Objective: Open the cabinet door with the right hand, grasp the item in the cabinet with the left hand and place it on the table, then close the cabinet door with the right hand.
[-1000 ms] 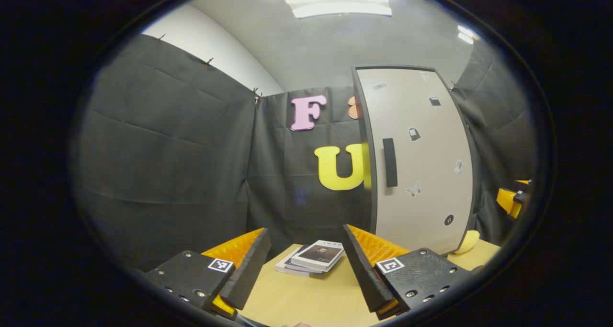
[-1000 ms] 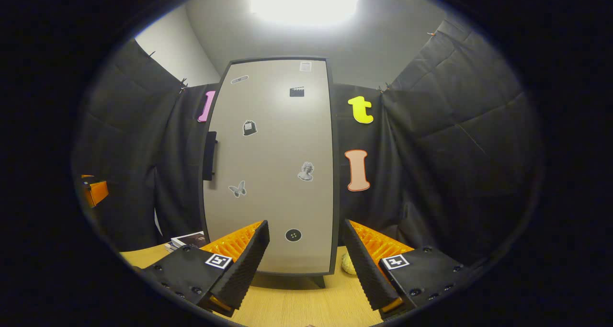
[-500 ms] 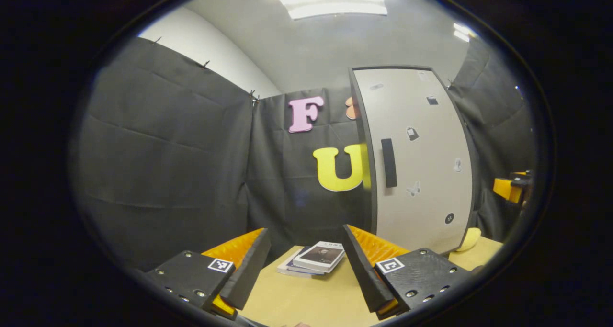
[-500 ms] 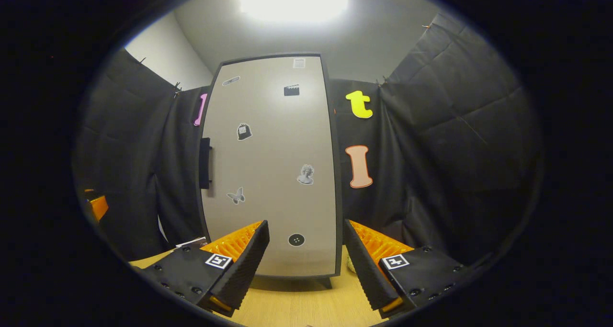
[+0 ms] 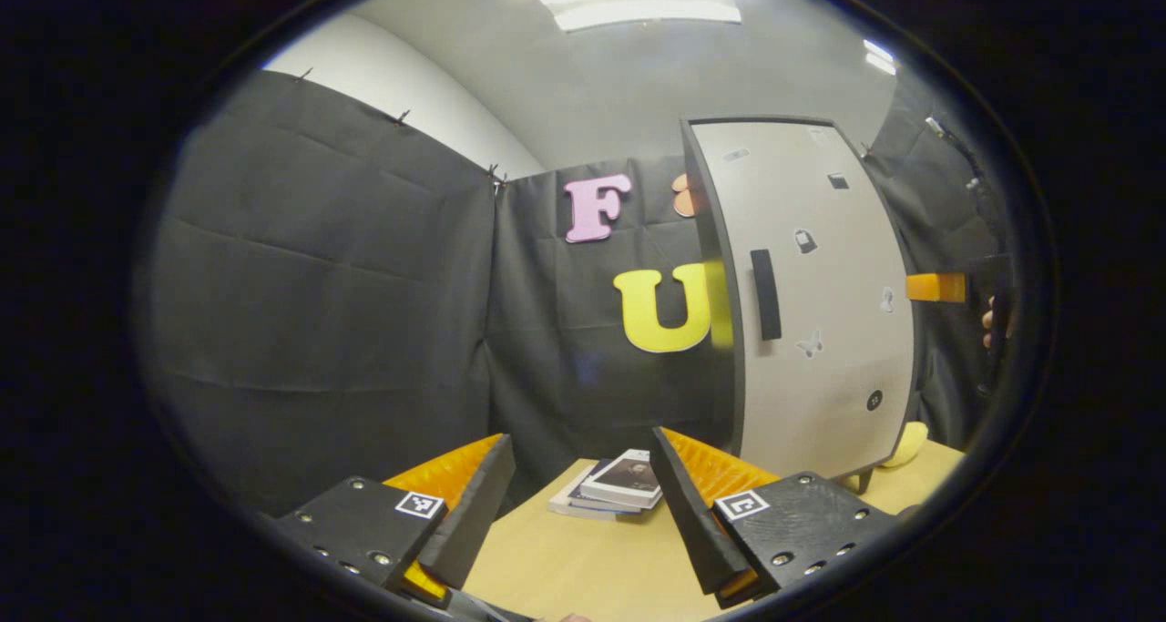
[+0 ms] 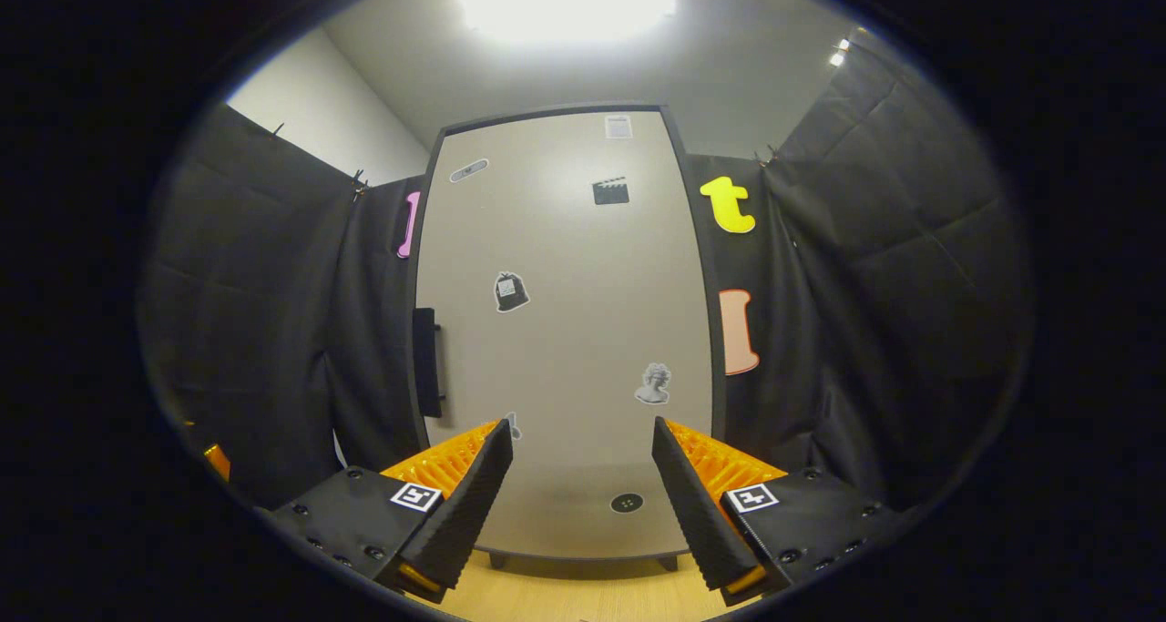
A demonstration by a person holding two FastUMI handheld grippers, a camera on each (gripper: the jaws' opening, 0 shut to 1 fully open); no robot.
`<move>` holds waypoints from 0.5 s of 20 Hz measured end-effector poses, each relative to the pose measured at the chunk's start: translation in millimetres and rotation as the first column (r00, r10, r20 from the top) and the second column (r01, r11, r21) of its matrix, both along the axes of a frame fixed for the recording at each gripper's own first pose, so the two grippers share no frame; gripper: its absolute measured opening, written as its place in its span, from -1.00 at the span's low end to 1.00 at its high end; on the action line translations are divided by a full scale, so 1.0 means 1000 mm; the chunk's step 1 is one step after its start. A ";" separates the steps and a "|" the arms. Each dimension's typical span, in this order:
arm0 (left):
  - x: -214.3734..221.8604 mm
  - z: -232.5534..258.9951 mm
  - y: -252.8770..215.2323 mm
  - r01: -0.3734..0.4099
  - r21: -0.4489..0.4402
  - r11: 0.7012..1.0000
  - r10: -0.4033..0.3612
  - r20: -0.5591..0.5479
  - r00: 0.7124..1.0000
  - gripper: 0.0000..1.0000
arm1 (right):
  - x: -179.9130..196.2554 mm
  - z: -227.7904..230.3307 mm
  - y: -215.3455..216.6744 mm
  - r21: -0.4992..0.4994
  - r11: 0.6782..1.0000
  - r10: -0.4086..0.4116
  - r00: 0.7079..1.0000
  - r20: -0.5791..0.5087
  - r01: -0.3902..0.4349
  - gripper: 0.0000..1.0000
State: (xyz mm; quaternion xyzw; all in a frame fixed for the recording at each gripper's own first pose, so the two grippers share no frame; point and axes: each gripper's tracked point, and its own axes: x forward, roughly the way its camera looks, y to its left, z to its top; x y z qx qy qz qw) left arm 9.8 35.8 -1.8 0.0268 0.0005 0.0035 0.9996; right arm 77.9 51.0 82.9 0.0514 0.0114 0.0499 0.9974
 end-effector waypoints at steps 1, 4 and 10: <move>0.001 -0.003 0.006 -0.007 0.003 1.000 0.007 -0.005 1.000 0.84 | 0.006 0.003 0.007 -0.008 1.000 0.007 1.000 -0.005 -0.007 0.95; 0.002 -0.006 0.029 -0.036 0.016 0.999 0.036 -0.014 0.999 0.85 | 0.027 0.013 0.031 -0.015 1.000 0.022 1.000 0.001 -0.022 0.95; 0.002 -0.017 0.074 -0.105 0.015 0.994 0.105 -0.035 0.994 0.84 | 0.064 0.030 0.084 -0.005 0.998 0.056 0.998 0.011 -0.056 0.96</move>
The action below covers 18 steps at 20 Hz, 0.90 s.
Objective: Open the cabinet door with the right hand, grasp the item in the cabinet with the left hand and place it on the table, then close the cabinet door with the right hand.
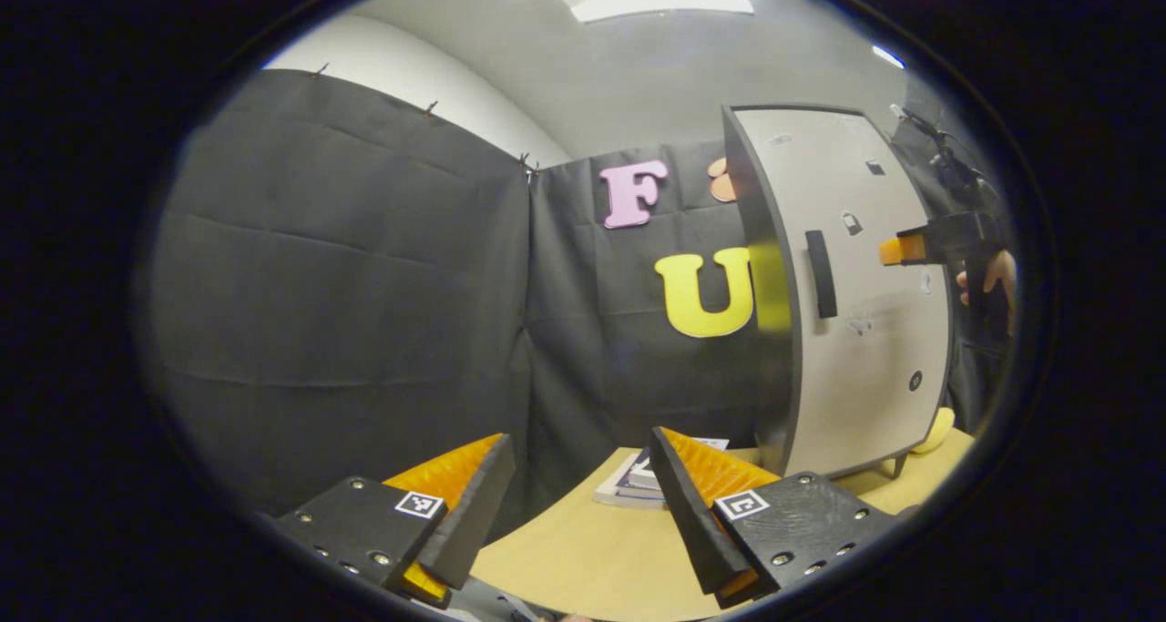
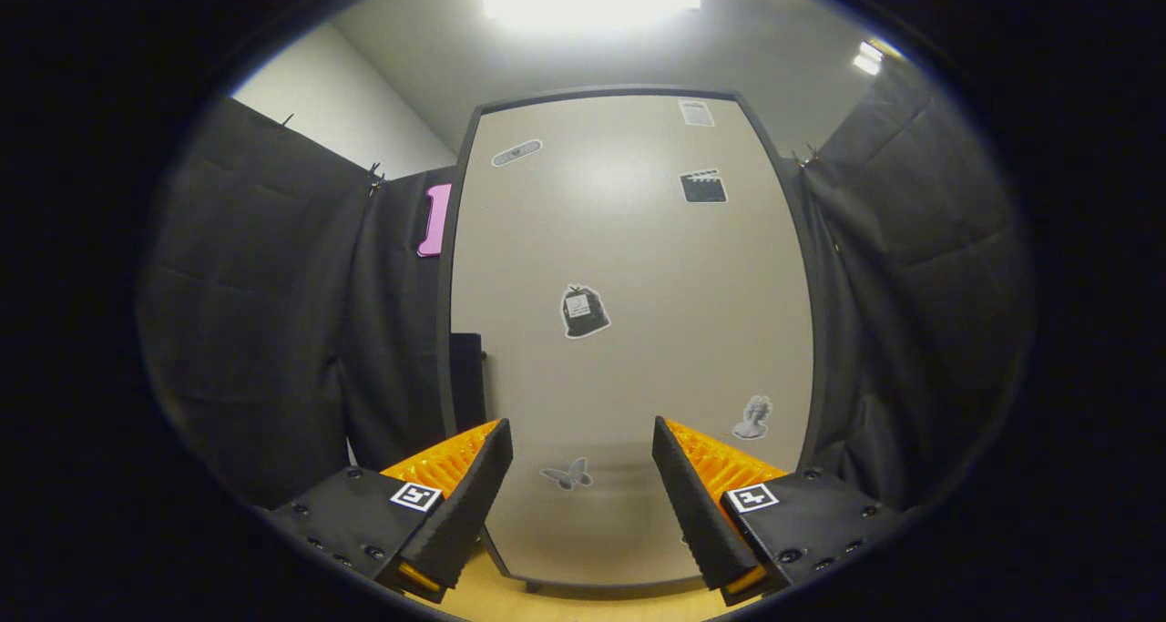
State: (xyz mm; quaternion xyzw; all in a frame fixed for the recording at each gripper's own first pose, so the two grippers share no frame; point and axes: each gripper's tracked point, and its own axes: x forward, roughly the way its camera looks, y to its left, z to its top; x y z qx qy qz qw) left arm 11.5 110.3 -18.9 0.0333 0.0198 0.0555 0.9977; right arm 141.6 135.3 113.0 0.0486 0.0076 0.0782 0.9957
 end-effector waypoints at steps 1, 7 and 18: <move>-0.001 -0.002 0.007 -0.011 -0.002 1.000 0.011 -0.003 1.000 0.85 | 0.006 0.003 0.009 -0.005 1.000 0.010 1.000 0.002 -0.010 0.95; -0.002 -0.009 0.039 -0.061 0.000 0.998 0.061 -0.019 0.998 0.85 | 0.033 0.006 0.052 -0.044 0.998 0.034 0.999 -0.008 -0.034 0.95; -0.008 -0.016 0.078 -0.110 -0.005 0.994 0.110 -0.034 0.993 0.80 | 0.071 -0.016 0.090 -0.051 0.998 0.027 0.993 -0.114 -0.033 0.62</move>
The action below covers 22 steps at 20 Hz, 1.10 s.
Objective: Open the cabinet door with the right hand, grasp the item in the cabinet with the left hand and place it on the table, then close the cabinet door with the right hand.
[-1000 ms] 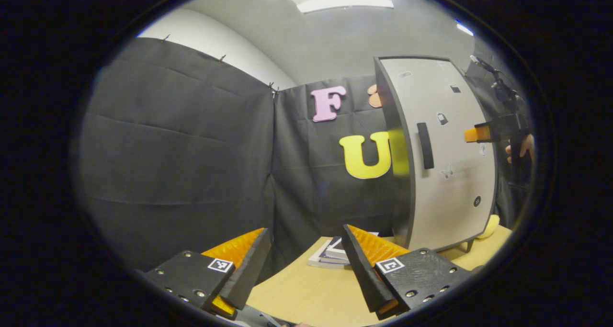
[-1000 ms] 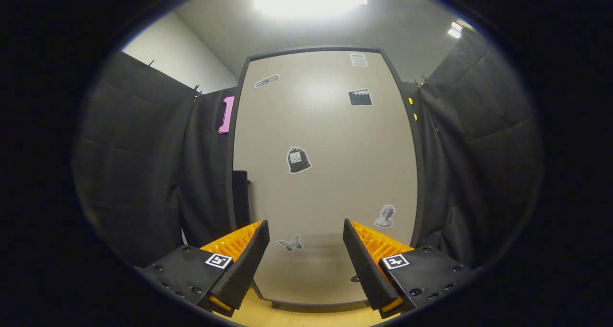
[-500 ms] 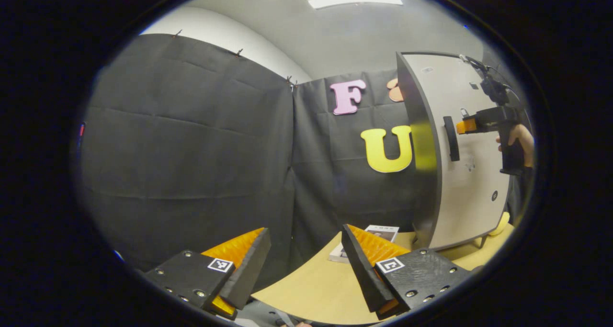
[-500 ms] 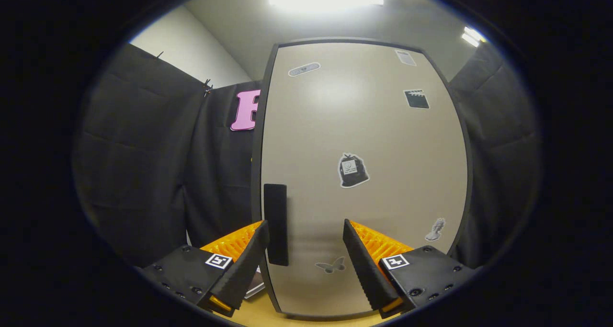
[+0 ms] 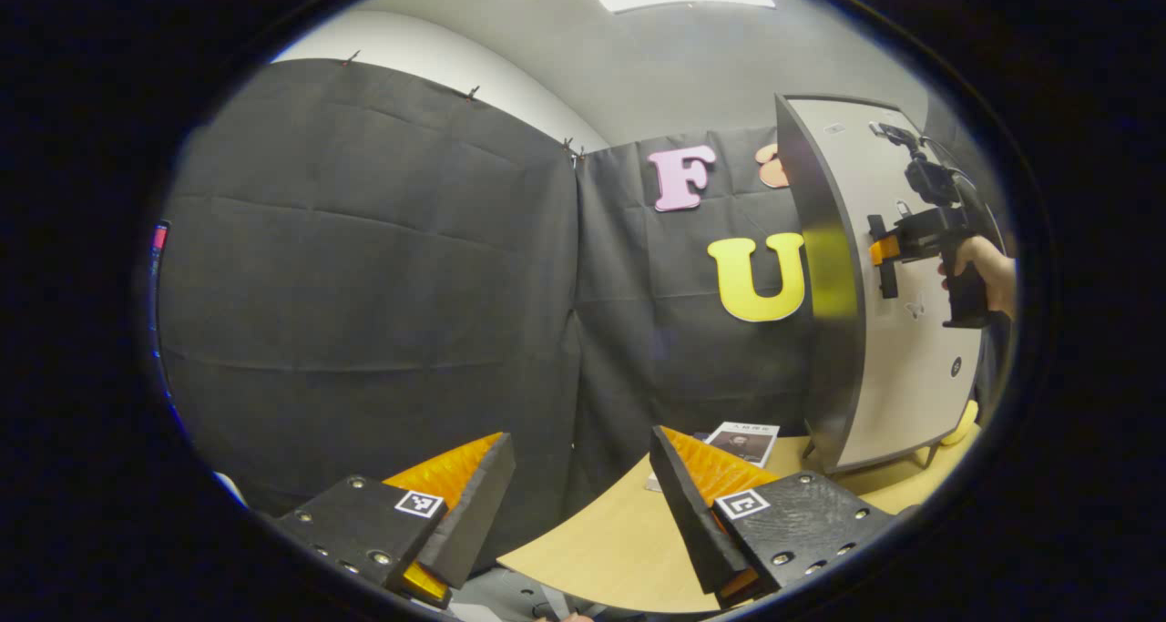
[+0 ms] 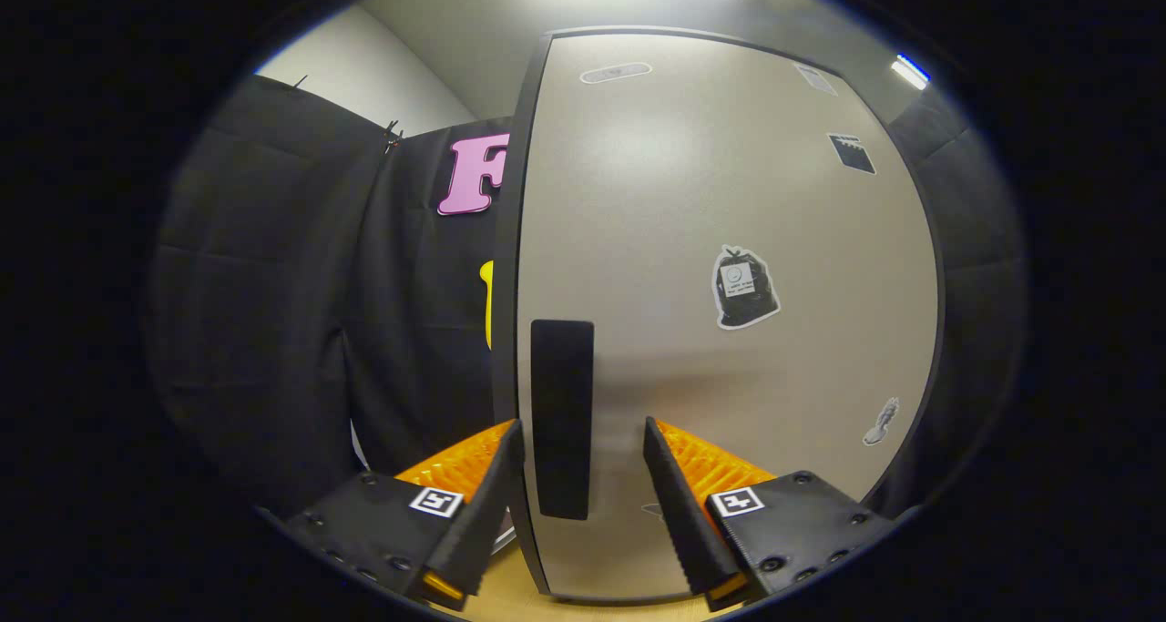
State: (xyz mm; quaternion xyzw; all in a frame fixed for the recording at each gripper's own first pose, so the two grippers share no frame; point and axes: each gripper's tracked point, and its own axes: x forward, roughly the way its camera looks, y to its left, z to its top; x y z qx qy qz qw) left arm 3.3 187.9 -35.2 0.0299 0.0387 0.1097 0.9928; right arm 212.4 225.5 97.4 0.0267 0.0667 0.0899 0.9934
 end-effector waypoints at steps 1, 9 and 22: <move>-0.001 -0.001 0.001 -0.003 0.002 1.000 0.003 -0.001 1.000 0.80 | 0.003 -0.001 0.004 0.005 1.000 0.006 1.000 -0.012 -0.006 0.31; -0.006 0.001 0.008 -0.009 0.013 1.000 0.009 -0.008 1.000 0.84 | 0.008 -0.011 0.013 -0.014 1.000 -0.003 0.997 -0.076 0.002 -0.46; -0.008 0.020 -0.013 0.024 0.025 0.999 -0.025 0.017 1.000 0.80 | -0.014 -0.009 0.005 0.062 0.978 0.206 0.973 -0.101 -0.201 -0.85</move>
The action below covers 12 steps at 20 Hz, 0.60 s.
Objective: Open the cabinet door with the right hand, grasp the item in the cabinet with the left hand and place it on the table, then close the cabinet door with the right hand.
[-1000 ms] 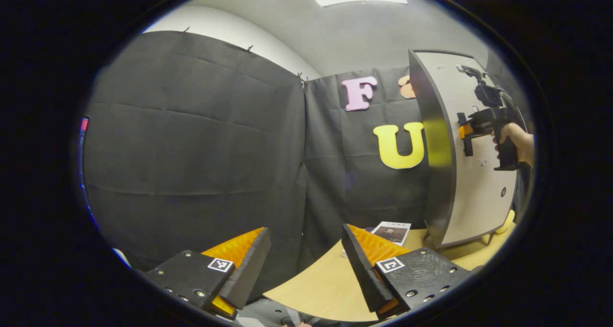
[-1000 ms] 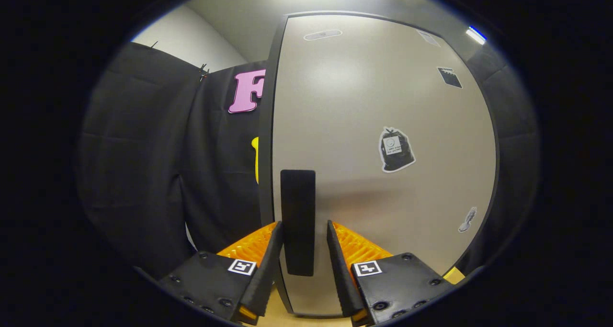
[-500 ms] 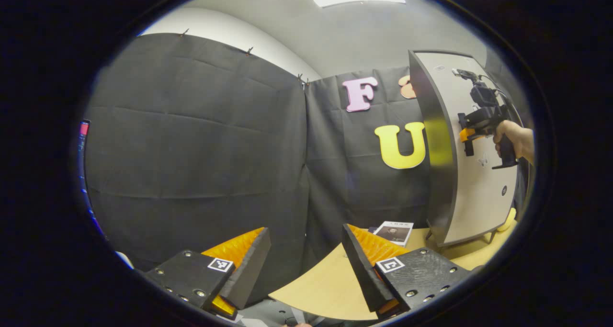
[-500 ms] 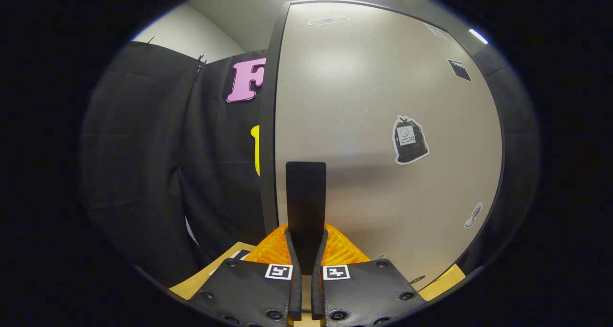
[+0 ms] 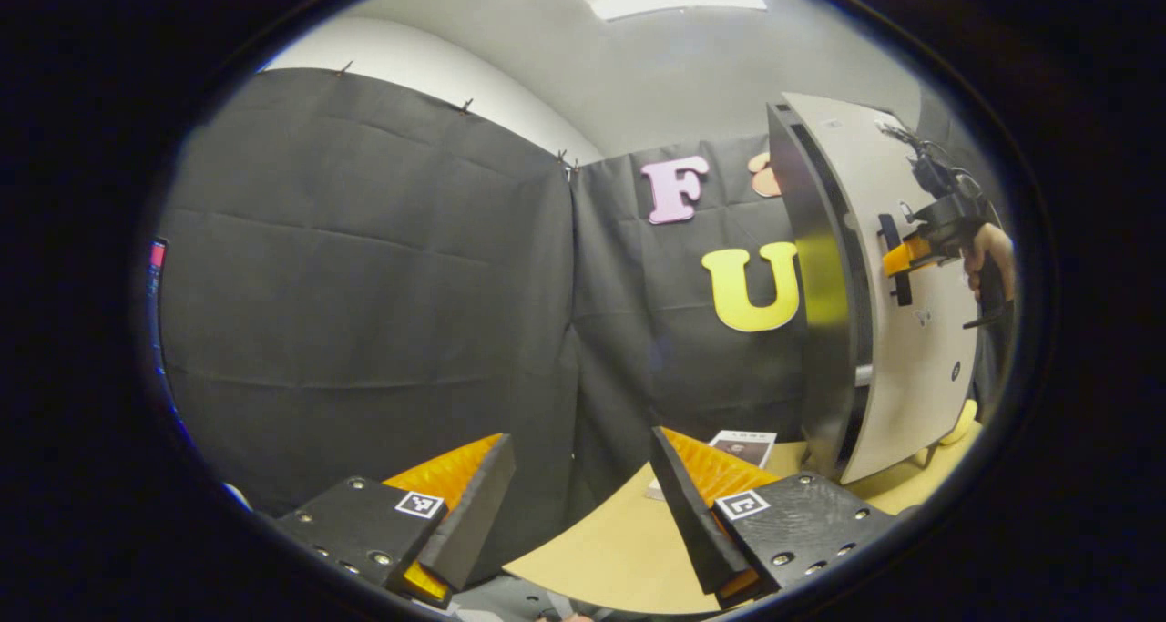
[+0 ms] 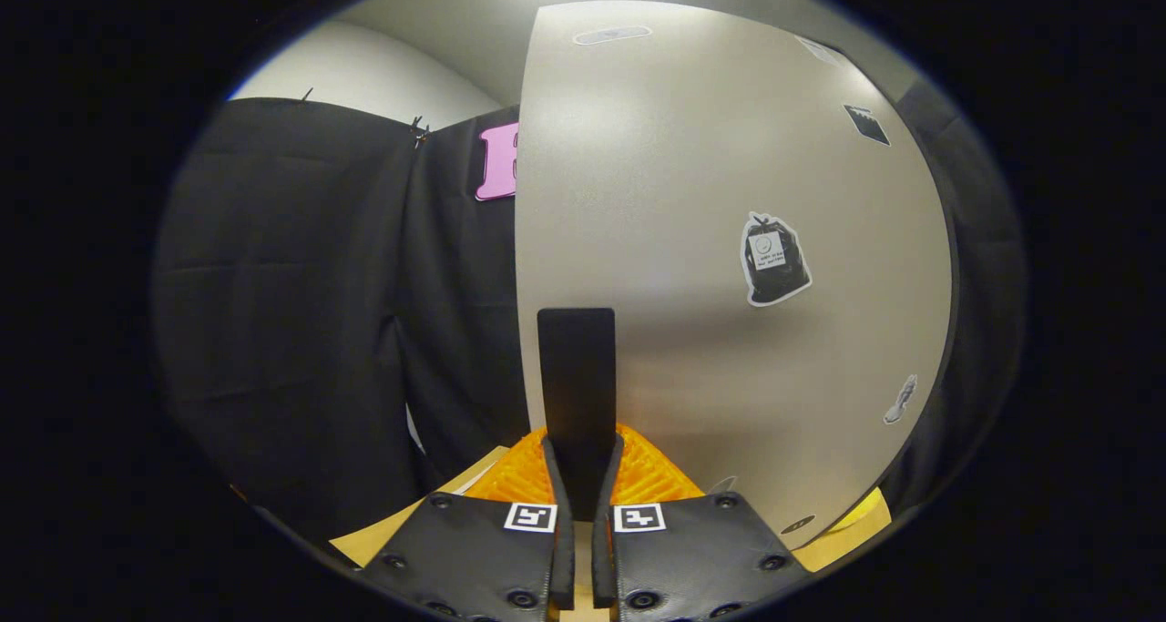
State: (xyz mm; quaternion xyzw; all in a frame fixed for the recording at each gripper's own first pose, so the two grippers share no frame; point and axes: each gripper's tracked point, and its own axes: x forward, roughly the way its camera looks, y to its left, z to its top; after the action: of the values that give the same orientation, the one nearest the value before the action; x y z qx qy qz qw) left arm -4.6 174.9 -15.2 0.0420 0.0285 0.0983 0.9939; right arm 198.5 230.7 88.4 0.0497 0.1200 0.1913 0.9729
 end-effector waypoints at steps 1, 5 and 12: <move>0.003 -0.004 -0.010 0.003 -0.003 1.000 -0.003 -0.006 1.000 0.80 | 0.000 0.000 -0.002 0.005 1.000 0.024 1.000 0.000 -0.024 -0.82; 0.009 -0.001 -0.045 0.011 -0.008 1.000 -0.011 -0.002 1.000 0.80 | -0.005 -0.002 -0.005 0.011 0.993 0.121 0.993 -0.001 -0.121 -0.82; 0.008 0.014 -0.109 0.064 0.006 0.998 -0.064 0.030 0.997 0.85 | -0.003 0.004 -0.007 0.029 0.967 0.255 0.967 -0.016 -0.255 -0.87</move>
State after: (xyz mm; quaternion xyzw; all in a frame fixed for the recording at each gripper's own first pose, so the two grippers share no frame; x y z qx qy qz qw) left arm 3.8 65.6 -1.2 0.0438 0.0119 0.0671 0.9967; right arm 195.2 223.2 92.8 0.0487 0.1323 0.3160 0.9382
